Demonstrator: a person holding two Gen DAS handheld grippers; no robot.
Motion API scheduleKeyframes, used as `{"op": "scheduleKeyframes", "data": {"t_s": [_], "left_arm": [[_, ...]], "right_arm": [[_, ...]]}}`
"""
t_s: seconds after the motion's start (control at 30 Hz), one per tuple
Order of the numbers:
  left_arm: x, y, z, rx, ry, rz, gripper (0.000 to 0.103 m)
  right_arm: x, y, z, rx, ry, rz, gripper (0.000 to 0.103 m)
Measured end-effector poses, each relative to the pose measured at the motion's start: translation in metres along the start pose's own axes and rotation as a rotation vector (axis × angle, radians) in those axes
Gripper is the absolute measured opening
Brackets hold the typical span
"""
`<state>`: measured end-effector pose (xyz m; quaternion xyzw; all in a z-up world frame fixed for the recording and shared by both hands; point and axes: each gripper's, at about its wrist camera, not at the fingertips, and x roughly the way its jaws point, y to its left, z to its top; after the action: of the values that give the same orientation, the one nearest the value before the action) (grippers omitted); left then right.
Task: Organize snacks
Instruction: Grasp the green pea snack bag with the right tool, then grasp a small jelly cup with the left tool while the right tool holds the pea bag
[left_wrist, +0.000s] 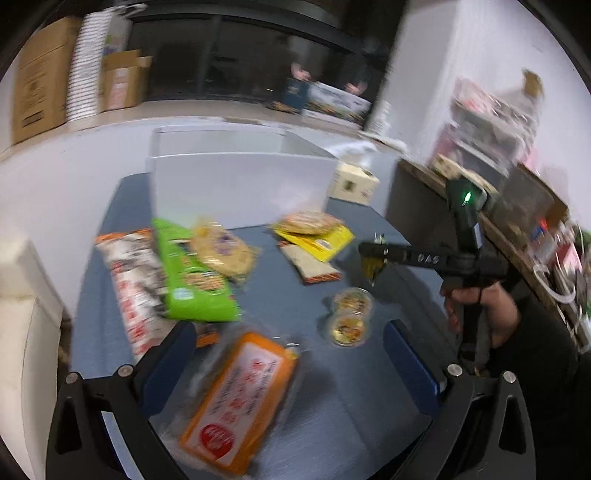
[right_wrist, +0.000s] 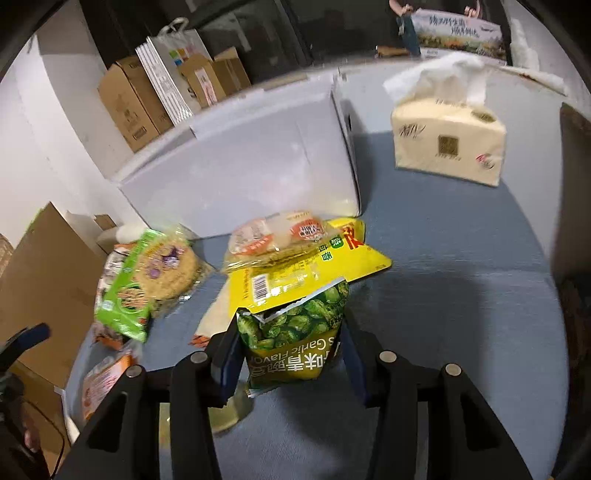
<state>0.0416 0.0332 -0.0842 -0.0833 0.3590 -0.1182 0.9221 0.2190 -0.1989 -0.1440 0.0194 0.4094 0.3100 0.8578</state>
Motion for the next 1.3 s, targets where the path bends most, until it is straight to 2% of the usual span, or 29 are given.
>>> {"op": "scheduleKeyframes", "data": {"t_s": [0.1,0.23,0.4,0.57,0.6,0.63,0.67,0.7,0.77,0.9,1.03,1.3], "left_arm": [[0.022,-0.026,0.005,0.108,0.038,-0.046,0.103],[0.052,-0.051,0.007,0.193,0.089,-0.088,0.103],[0.095,-0.065,0.003,0.234,0.185,-0.086,0.103],[0.116,-0.066,-0.005,0.246,0.23,-0.077,0.102],[0.117,-0.066,-0.006,0.248,0.233,-0.079,0.097],[0.118,-0.067,-0.008,0.255,0.235,-0.08,0.074],[0.12,-0.068,-0.01,0.266,0.248,-0.073,0.058],[0.121,-0.068,-0.011,0.278,0.251,-0.058,0.051],[0.119,-0.068,-0.012,0.276,0.249,-0.071,0.051],[0.105,-0.064,-0.01,0.258,0.209,-0.073,0.051],[0.077,-0.053,0.0,0.215,0.129,-0.063,0.051],[0.026,-0.026,0.056,0.147,-0.073,-0.039,0.051]], "right_arm": [[-0.027,0.003,-0.005,-0.007,-0.039,0.006,0.052],[-0.072,0.006,-0.021,0.01,-0.101,0.03,0.052],[-0.108,0.007,-0.041,0.059,-0.163,0.001,0.052],[-0.125,-0.012,-0.053,0.116,-0.17,-0.017,0.052],[-0.126,-0.015,-0.054,0.126,-0.167,-0.025,0.052],[-0.128,-0.019,-0.055,0.14,-0.165,-0.027,0.052],[-0.128,-0.021,-0.056,0.149,-0.167,-0.026,0.052],[-0.128,-0.022,-0.057,0.157,-0.169,-0.024,0.052],[-0.126,-0.021,-0.057,0.154,-0.166,-0.024,0.052],[-0.122,-0.013,-0.057,0.129,-0.157,-0.019,0.052],[-0.12,-0.007,-0.052,0.112,-0.16,-0.006,0.052],[-0.111,0.018,-0.021,0.049,-0.175,0.035,0.052]]}}
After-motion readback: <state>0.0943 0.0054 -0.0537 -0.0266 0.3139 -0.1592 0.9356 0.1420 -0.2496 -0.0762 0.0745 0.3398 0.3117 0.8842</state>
